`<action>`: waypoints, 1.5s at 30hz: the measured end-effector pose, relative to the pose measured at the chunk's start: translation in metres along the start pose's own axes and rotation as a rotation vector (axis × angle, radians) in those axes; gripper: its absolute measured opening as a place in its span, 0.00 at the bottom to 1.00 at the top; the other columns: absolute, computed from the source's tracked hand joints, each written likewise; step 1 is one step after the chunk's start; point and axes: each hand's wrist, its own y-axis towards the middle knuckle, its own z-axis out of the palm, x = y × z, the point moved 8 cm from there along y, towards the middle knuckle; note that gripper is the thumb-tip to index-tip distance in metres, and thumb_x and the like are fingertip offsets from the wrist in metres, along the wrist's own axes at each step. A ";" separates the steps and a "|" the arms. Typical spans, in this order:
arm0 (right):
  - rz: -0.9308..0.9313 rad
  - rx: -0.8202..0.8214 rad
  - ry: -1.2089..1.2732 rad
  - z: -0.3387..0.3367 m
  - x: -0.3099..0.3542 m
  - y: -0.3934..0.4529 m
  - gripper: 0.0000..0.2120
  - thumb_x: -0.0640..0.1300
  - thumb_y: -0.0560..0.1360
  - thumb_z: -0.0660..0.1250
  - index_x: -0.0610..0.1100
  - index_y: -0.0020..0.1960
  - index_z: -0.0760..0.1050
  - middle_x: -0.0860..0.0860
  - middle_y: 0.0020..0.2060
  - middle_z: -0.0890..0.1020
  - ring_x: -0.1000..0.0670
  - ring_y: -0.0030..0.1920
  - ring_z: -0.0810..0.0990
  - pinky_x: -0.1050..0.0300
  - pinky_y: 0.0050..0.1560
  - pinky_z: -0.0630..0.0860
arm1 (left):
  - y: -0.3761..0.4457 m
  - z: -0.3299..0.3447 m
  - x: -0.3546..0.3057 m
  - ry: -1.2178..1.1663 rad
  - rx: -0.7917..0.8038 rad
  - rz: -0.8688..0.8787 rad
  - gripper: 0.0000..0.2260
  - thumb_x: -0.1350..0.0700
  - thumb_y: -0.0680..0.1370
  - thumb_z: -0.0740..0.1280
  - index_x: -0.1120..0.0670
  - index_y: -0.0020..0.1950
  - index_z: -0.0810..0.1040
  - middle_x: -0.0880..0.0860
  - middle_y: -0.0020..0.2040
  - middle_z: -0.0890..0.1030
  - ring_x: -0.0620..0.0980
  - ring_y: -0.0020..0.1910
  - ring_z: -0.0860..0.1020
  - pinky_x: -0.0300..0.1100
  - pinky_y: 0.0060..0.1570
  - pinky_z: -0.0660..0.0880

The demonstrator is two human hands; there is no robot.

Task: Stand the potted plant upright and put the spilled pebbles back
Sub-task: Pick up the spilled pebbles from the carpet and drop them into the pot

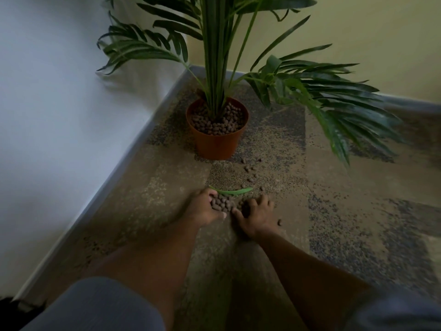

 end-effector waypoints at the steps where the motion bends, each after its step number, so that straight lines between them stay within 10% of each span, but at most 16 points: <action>1: -0.041 0.006 -0.012 -0.001 0.006 0.000 0.31 0.69 0.74 0.56 0.51 0.69 0.68 0.46 0.67 0.64 0.43 0.67 0.63 0.47 0.63 0.71 | -0.002 0.002 -0.003 0.036 0.018 0.020 0.31 0.54 0.64 0.81 0.49 0.64 0.73 0.52 0.58 0.74 0.51 0.54 0.77 0.48 0.56 0.77; 6: -0.210 0.090 0.152 0.002 0.035 -0.008 0.22 0.54 0.77 0.62 0.47 0.68 0.72 0.44 0.63 0.69 0.43 0.62 0.70 0.55 0.63 0.69 | -0.010 0.013 -0.012 0.160 0.100 0.083 0.19 0.58 0.68 0.78 0.50 0.55 0.76 0.48 0.46 0.75 0.45 0.41 0.76 0.37 0.42 0.73; 15: -0.107 0.118 0.428 -0.002 0.034 -0.009 0.10 0.39 0.77 0.63 0.42 0.55 0.80 0.45 0.55 0.80 0.44 0.58 0.76 0.56 0.56 0.73 | -0.011 0.011 0.003 0.144 0.074 -0.050 0.05 0.57 0.75 0.69 0.48 0.47 0.78 0.51 0.53 0.82 0.51 0.50 0.80 0.40 0.46 0.76; 23: 0.699 0.357 1.687 0.020 0.030 -0.017 0.07 0.33 0.76 0.56 0.41 0.43 0.70 0.45 0.37 0.74 0.51 0.34 0.73 0.64 0.29 0.70 | -0.020 0.019 0.020 -1.096 0.130 -0.589 0.11 0.64 0.80 0.53 0.52 0.50 0.73 0.49 0.33 0.69 0.41 0.22 0.66 0.30 0.20 0.62; 31: 0.631 0.442 1.806 0.009 0.057 -0.012 0.10 0.38 0.82 0.57 0.40 0.44 0.72 0.47 0.35 0.74 0.54 0.35 0.73 0.65 0.34 0.70 | -0.028 0.014 -0.010 -1.530 0.216 -0.575 0.12 0.63 0.66 0.53 0.53 0.39 0.73 0.48 0.25 0.62 0.46 0.24 0.56 0.39 0.31 0.54; 37: 0.624 0.417 1.977 -0.006 0.072 0.000 0.10 0.40 0.80 0.57 0.37 0.46 0.74 0.42 0.42 0.78 0.46 0.51 0.79 0.56 0.55 0.79 | -0.016 0.005 -0.009 -1.610 0.073 -0.606 0.16 0.54 0.82 0.54 0.53 0.40 0.76 0.49 0.32 0.71 0.45 0.32 0.68 0.42 0.39 0.67; 45: 0.541 0.271 2.093 -0.063 0.100 0.036 0.17 0.46 0.80 0.56 0.38 0.63 0.73 0.43 0.56 0.75 0.47 0.58 0.75 0.50 0.65 0.75 | 0.014 -0.047 -0.057 -1.756 -0.164 -0.516 0.19 0.54 0.85 0.48 0.54 0.68 0.74 0.54 0.42 0.75 0.46 0.35 0.72 0.37 0.35 0.74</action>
